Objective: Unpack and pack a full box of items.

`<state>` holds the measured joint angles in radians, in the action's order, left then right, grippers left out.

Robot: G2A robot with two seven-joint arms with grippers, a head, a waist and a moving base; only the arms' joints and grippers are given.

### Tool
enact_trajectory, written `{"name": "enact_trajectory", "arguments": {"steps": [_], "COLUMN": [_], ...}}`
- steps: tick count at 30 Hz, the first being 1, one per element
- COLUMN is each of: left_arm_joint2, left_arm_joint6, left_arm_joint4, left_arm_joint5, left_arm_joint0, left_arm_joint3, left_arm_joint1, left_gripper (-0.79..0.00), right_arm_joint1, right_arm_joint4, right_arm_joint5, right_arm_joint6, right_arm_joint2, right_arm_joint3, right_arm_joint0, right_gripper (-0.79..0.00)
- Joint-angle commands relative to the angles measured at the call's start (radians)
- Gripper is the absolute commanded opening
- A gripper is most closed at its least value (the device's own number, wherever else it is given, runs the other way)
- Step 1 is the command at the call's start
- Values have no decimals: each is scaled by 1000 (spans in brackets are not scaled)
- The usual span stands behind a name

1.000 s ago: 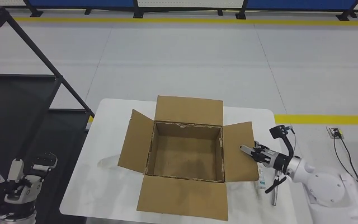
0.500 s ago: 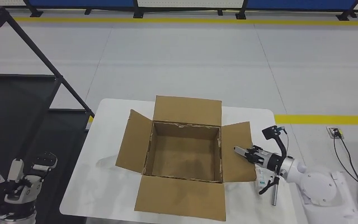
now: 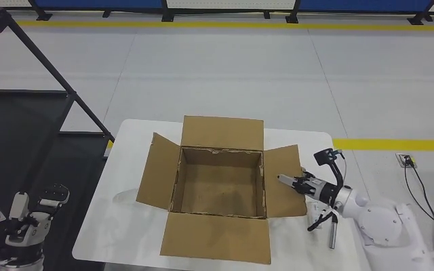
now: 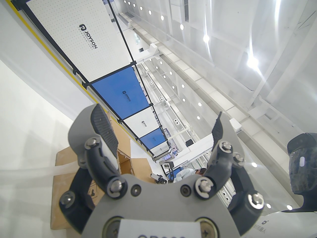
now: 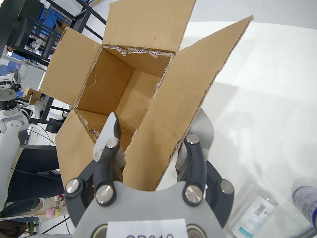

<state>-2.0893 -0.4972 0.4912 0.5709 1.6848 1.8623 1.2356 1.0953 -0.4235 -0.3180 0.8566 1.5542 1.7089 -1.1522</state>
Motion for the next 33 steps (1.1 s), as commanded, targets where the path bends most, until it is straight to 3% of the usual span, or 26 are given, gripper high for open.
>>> {"name": "enact_trajectory", "arguments": {"steps": [1,11,23,27,33], "left_arm_joint2": [0,0,0,0,0], "left_arm_joint6": [0,0,0,0,0], "left_arm_joint4": [0,0,0,0,0], "left_arm_joint5": [0,0,0,0,0], "left_arm_joint0": [0,0,0,0,0], "left_arm_joint3": [0,0,0,0,0], "left_arm_joint1": [0,0,0,0,0], "left_gripper": [0,0,0,0,0], "right_arm_joint1": [-6,-29,-30,-28,-29], "right_arm_joint4": [-12,-199,-207,-230,-231], "right_arm_joint5": [6,9,16,21,158], "right_arm_joint6": [-13,-40,-39,-102,-113], "right_arm_joint2": [38,255,260,244,309], "right_arm_joint3": [42,320,326,354,319], "right_arm_joint0": [-42,-368,-376,-383,-389], "right_gripper": [0,0,0,0,0]}}
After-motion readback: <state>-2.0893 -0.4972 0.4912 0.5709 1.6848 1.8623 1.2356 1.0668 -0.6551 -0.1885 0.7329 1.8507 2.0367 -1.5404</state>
